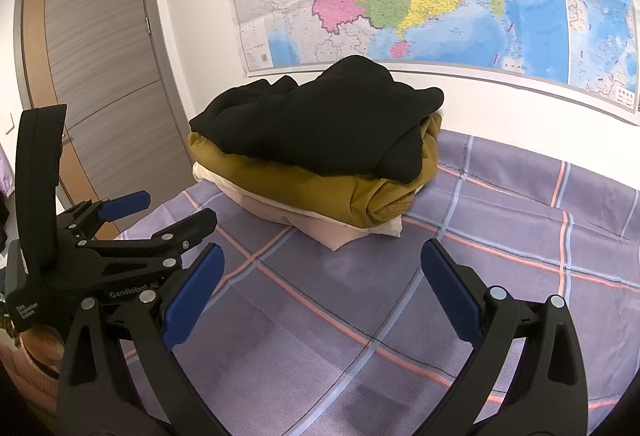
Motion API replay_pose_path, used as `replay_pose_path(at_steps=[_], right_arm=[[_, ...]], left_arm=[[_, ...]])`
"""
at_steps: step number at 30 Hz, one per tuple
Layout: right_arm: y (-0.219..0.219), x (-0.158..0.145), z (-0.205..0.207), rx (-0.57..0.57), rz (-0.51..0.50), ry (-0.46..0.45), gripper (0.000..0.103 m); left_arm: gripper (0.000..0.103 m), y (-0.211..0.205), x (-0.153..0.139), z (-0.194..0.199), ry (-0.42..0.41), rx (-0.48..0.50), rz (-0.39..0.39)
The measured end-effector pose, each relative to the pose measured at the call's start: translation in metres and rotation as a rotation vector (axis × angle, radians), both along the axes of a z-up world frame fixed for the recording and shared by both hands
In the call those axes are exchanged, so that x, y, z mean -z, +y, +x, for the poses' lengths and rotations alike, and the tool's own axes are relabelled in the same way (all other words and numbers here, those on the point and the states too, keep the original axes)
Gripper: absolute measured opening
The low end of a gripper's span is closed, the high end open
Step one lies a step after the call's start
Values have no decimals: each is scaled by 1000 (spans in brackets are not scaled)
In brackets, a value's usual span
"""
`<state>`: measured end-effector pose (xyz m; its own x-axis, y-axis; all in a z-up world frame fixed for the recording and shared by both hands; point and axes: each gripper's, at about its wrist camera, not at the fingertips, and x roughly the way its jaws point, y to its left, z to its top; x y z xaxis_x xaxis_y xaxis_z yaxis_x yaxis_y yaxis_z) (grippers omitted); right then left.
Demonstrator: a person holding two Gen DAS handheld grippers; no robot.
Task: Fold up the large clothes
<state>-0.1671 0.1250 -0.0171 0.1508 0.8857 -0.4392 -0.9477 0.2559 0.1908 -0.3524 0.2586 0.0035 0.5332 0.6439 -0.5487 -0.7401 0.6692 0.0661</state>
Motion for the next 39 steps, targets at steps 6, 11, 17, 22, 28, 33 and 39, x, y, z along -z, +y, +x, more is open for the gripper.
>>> replay_pose_path(at_steps=[6, 11, 17, 22, 28, 33, 39], right_arm=[[1, -1, 1, 2, 0, 3, 97], [1, -1, 1, 5, 3, 3, 97], [0, -1, 1, 9, 5, 3, 97], [0, -2, 1, 6, 9, 5, 97], [-1, -2, 1, 3, 10, 5, 97], [-1, -2, 2, 1, 10, 6, 97], [0, -2, 1, -2, 7, 8, 97]], left_arm=[[96, -1, 0, -1, -2, 10, -10], [96, -1, 0, -1, -2, 7, -10], [96, -2, 0, 0, -3, 9, -7], [96, -3, -1, 1, -7, 10, -7], [96, -4, -2, -1, -8, 9, -12], [96, -4, -2, 0, -9, 7, -9], [96, -3, -1, 0, -7, 5, -11]])
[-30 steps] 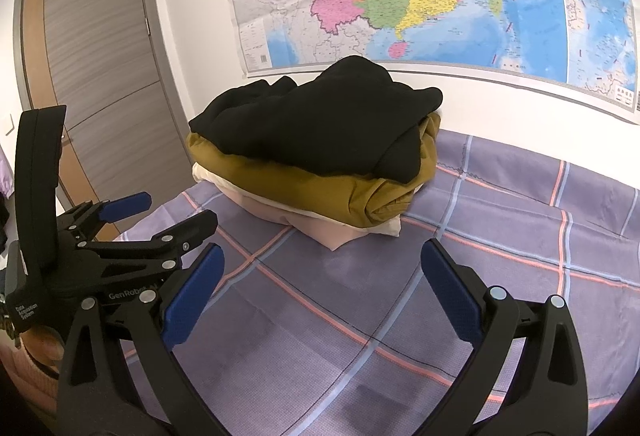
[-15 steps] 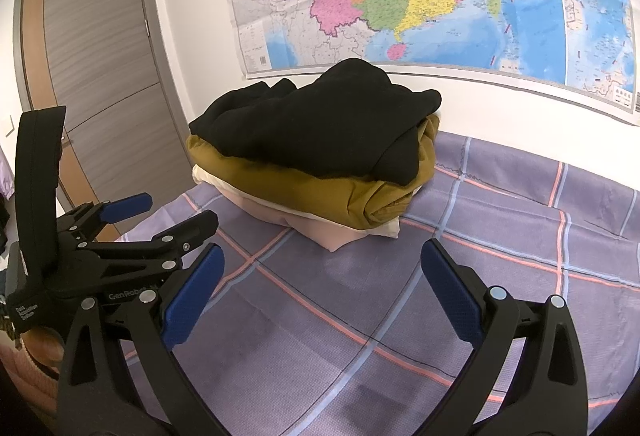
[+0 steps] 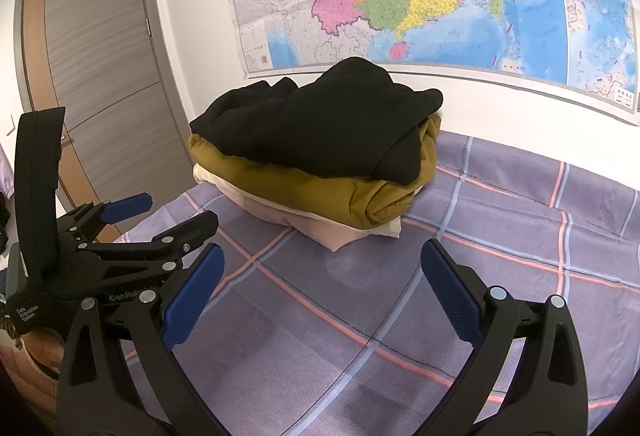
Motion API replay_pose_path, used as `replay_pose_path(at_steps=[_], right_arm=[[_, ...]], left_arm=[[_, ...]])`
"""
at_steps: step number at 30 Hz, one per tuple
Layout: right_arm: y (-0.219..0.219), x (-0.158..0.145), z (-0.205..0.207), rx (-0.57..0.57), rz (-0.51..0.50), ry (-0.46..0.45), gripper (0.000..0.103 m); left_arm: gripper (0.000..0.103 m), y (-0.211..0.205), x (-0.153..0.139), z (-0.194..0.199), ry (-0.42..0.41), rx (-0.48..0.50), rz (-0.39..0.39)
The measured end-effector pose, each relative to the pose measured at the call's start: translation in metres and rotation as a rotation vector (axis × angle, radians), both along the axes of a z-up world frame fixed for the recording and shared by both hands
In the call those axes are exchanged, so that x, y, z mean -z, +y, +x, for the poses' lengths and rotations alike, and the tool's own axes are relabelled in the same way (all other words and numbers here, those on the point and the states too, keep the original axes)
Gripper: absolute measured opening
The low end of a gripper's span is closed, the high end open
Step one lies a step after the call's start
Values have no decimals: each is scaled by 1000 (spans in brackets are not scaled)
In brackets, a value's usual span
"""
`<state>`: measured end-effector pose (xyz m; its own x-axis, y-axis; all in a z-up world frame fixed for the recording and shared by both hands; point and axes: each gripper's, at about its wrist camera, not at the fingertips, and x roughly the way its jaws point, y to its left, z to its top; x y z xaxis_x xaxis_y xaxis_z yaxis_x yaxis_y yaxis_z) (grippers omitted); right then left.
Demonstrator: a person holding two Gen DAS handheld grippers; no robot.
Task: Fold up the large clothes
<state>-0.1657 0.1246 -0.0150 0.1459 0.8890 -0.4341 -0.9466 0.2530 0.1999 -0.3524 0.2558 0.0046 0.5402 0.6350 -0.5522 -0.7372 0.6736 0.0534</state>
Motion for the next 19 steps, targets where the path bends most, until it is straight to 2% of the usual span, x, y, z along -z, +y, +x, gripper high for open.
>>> replay_pose_path(at_steps=[7, 9, 19], right_arm=[[1, 2, -2, -8, -2, -1, 97], [1, 2, -2, -12, -5, 0, 97], [-7, 4, 1, 15, -6, 5, 97]], left_arm=[[96, 3, 2, -2, -12, 0, -15], [96, 4, 3, -4, -34, 15, -47], [96, 1, 11, 2, -14, 19, -88]])
